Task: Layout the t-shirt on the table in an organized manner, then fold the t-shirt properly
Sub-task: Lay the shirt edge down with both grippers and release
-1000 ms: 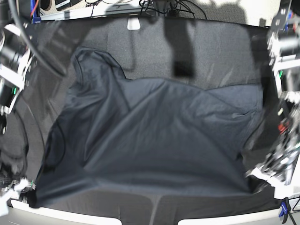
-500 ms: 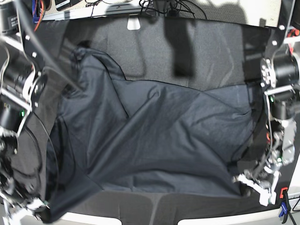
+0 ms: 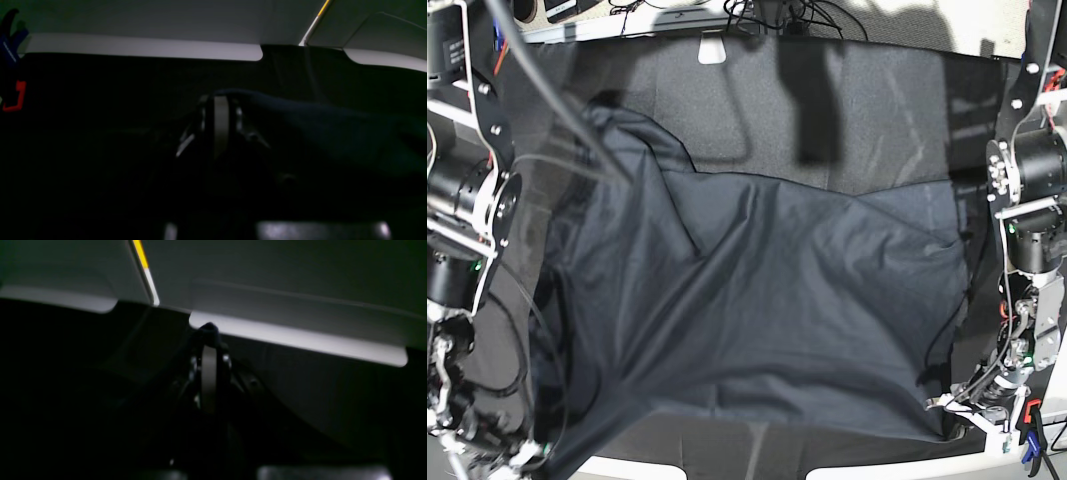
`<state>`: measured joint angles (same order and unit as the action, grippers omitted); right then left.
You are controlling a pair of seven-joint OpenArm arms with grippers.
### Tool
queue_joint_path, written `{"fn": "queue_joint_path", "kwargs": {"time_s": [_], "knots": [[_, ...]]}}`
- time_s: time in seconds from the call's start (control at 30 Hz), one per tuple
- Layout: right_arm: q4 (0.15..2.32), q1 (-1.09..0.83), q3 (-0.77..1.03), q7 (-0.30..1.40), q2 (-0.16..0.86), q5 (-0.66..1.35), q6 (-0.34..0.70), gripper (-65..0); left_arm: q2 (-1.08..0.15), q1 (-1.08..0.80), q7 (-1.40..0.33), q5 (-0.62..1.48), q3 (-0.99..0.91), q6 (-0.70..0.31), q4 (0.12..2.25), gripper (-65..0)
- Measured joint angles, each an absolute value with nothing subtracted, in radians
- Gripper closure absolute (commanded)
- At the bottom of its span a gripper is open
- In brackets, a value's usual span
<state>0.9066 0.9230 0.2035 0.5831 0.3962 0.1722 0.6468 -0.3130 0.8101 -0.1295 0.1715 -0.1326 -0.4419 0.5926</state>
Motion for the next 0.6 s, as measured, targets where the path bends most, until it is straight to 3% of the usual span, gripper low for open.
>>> {"fn": "queue_joint_path", "kwargs": {"time_s": [0.6], "knots": [[0.907,0.934,0.204,0.572,0.396,0.148,0.645,0.0,-0.313,0.81,-0.112,0.171,-0.133,-0.442,0.593,0.0]]}}
